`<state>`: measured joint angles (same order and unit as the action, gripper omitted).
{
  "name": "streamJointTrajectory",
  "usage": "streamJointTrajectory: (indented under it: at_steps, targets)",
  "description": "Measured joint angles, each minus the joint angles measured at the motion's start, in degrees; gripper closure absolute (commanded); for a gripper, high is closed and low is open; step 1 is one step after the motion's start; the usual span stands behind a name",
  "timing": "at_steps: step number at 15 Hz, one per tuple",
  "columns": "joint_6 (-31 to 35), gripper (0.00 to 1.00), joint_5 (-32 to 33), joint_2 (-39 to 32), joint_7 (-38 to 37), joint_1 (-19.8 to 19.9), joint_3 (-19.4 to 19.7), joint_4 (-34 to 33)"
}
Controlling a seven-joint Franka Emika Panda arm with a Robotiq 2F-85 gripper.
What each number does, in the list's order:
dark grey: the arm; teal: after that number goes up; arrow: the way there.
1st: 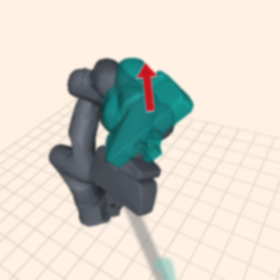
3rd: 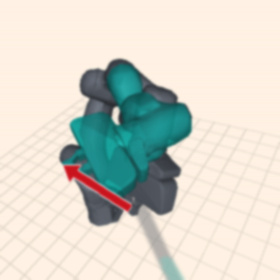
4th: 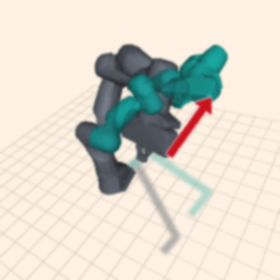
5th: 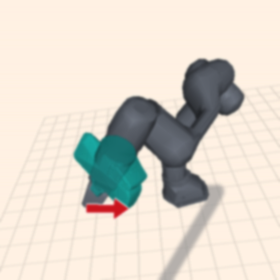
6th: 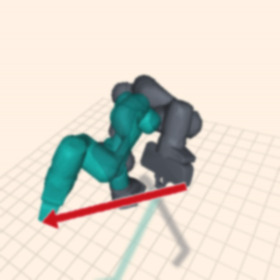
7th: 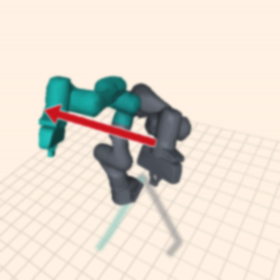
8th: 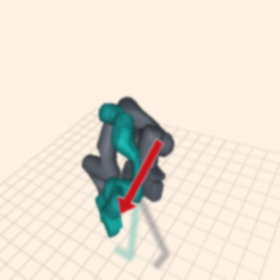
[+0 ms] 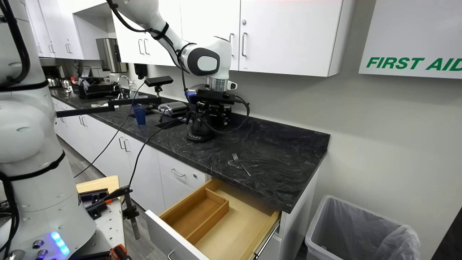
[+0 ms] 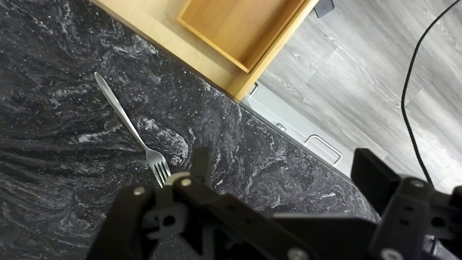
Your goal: Pick the fork on the counter and put it in the open drawer
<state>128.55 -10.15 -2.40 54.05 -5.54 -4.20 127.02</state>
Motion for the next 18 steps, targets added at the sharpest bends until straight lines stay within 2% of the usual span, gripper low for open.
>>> streamJointTrajectory:
  at_steps: [6,11,18]
  targets:
    - [0.0,0.00,0.6,-0.5,1.7,0.0,0.0,-0.1]
    - [1.1,0.00,2.0,-5.7,13.1,1.3,0.1,-3.1]
    - [6.7,0.00,2.7,-16.9,29.9,4.7,-0.6,-11.4]
